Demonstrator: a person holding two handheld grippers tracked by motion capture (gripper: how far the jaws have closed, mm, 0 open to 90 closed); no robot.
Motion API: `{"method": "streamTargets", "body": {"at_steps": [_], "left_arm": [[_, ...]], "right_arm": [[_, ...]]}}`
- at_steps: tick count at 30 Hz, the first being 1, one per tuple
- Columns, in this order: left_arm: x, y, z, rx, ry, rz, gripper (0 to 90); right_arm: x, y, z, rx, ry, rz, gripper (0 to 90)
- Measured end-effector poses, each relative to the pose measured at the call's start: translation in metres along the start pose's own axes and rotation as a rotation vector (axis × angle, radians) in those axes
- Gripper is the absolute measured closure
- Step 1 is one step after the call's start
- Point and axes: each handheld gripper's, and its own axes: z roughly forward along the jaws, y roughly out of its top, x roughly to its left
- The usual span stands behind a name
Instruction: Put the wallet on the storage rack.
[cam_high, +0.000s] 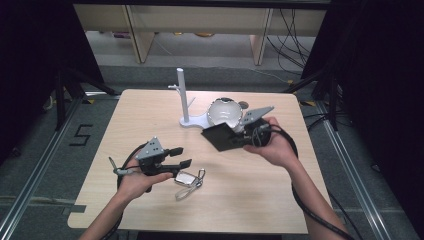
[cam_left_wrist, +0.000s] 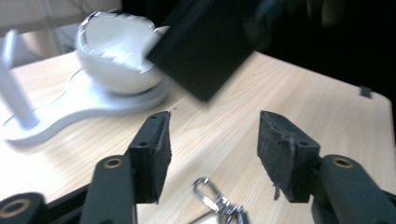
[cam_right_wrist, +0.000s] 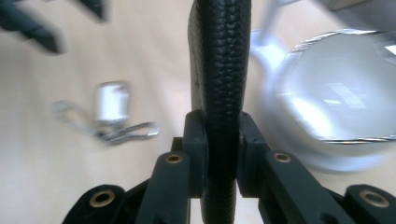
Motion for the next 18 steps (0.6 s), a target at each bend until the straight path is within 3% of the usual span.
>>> {"method": "streamTargets", "body": {"at_steps": [3, 7, 10, 13, 18], "left_arm": [[0.003, -0.005, -0.001, 0.018, 0.032, -0.015, 41.0], [0.004, -0.009, 0.001, 0.025, 0.034, -0.035, 39.4], [0.004, -0.01, 0.003, 0.036, 0.034, -0.039, 38.7], [0.005, -0.012, 0.002, 0.034, 0.031, -0.048, 38.3], [0.007, -0.014, 0.0, 0.043, 0.044, -0.051, 38.3]], "right_arm": [[-0.022, 0.017, -0.006, 0.03, -0.072, 0.002, 78.3], [-0.044, 0.039, -0.004, 0.027, -0.15, -0.01, 78.1], [-0.056, 0.049, 0.007, 0.048, -0.174, -0.017, 78.0], [-0.063, 0.051, 0.019, 0.103, -0.175, -0.028, 78.0], [-0.068, 0.051, 0.029, 0.158, -0.166, -0.057, 77.9]]}}
